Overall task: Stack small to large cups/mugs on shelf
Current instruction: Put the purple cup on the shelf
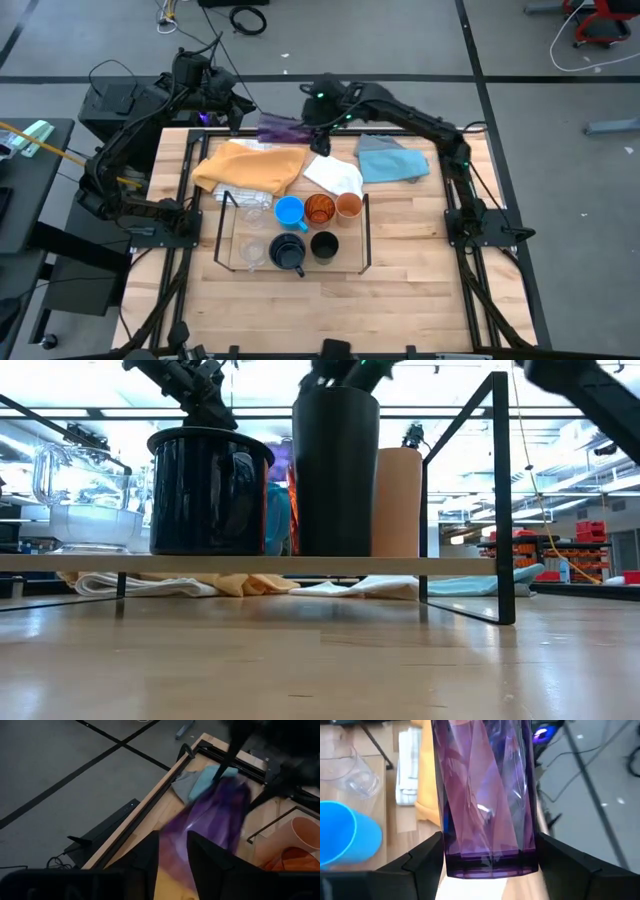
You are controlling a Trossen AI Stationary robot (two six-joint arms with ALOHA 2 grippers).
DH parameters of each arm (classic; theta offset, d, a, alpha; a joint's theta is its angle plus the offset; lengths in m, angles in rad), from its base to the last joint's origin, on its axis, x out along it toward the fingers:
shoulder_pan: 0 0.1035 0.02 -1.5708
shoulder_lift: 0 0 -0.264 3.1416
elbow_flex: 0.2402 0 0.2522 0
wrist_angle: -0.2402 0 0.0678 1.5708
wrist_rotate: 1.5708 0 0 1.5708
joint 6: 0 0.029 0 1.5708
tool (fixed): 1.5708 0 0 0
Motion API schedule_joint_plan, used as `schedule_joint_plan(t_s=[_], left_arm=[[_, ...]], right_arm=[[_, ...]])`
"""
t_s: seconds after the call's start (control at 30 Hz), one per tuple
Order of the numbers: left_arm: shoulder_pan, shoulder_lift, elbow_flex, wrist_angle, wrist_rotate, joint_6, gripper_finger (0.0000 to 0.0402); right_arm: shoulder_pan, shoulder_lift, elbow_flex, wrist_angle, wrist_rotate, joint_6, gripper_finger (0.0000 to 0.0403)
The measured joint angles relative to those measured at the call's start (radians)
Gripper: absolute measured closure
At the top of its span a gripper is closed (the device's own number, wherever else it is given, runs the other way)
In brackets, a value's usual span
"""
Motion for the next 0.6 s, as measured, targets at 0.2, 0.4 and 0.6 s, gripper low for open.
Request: schedule_joint_plan(t_s=[0.2, 0.4, 0.6], left_arm=[[0.0, 0.0, 0.0, 0.028, 0.0, -0.001, 0.0294], [0.0, 0.0, 0.0, 0.035, 0.0, -0.001, 0.0294], [0.0, 0.0, 0.0, 0.035, 0.0, -0.003, 0.0294]], right_arm=[[-0.041, -0.109, 0.0, -0.115, 0.104, 0.031, 0.0125], [-0.099, -0.183, 0.0, -0.107, 0.15, 0.113, 0.0125], [-0.12, -0.231, 0.0, 0.015, 0.151, 0.187, 0.0125]])
